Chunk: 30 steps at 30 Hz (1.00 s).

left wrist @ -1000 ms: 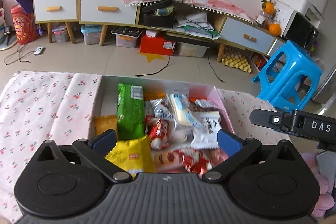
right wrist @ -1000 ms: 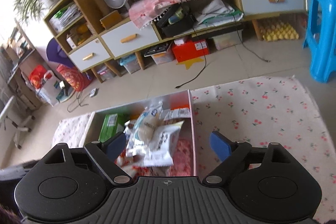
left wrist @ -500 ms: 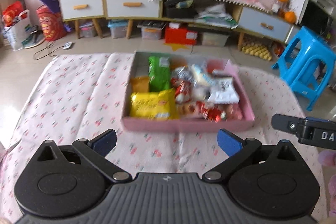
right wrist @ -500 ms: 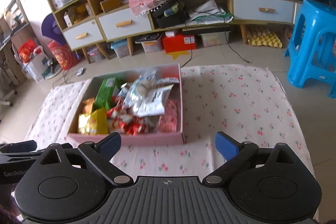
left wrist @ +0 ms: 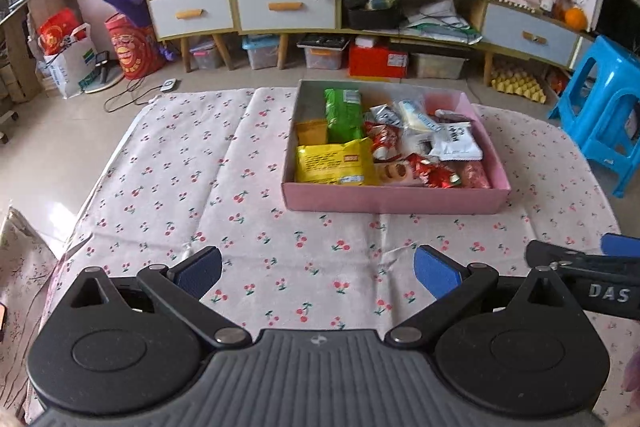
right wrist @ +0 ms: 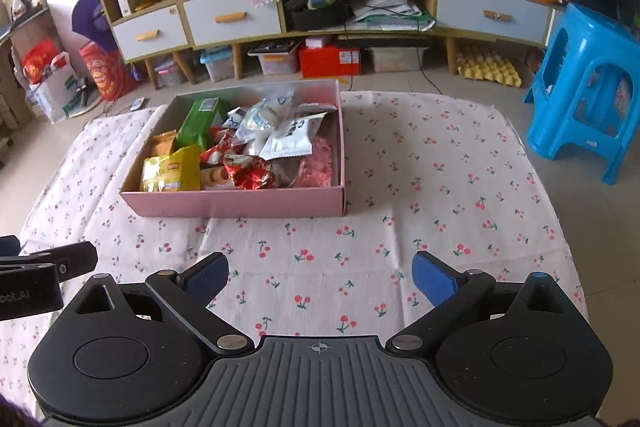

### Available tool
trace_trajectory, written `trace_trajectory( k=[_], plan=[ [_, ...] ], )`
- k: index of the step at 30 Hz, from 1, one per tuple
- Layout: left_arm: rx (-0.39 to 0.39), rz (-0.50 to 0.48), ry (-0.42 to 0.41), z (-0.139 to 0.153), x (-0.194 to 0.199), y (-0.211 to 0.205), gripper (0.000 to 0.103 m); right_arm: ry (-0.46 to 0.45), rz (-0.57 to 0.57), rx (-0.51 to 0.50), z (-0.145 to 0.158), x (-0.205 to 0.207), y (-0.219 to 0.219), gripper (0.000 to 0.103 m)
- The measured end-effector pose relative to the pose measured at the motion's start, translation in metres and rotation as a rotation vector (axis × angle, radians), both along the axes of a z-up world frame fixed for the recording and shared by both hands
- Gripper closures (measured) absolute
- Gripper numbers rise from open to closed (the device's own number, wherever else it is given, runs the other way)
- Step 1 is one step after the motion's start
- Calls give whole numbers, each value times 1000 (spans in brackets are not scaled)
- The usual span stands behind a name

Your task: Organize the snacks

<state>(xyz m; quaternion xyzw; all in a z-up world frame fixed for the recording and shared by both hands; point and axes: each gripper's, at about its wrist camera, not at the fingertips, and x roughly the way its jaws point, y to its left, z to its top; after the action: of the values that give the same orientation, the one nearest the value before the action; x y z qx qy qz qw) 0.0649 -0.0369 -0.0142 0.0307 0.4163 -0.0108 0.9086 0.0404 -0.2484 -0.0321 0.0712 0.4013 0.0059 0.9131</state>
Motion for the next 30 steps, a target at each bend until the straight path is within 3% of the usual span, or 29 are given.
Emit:
trace_trajectory(
  k=[12,30],
  plan=[
    [-9,-4,79,-20,-6,-5,0,16,18,-50,-9,3,10,3],
    [-27,-7,101,-20,-9,-8,0,9,-1,-28,-8,2,3,3]
  ],
)
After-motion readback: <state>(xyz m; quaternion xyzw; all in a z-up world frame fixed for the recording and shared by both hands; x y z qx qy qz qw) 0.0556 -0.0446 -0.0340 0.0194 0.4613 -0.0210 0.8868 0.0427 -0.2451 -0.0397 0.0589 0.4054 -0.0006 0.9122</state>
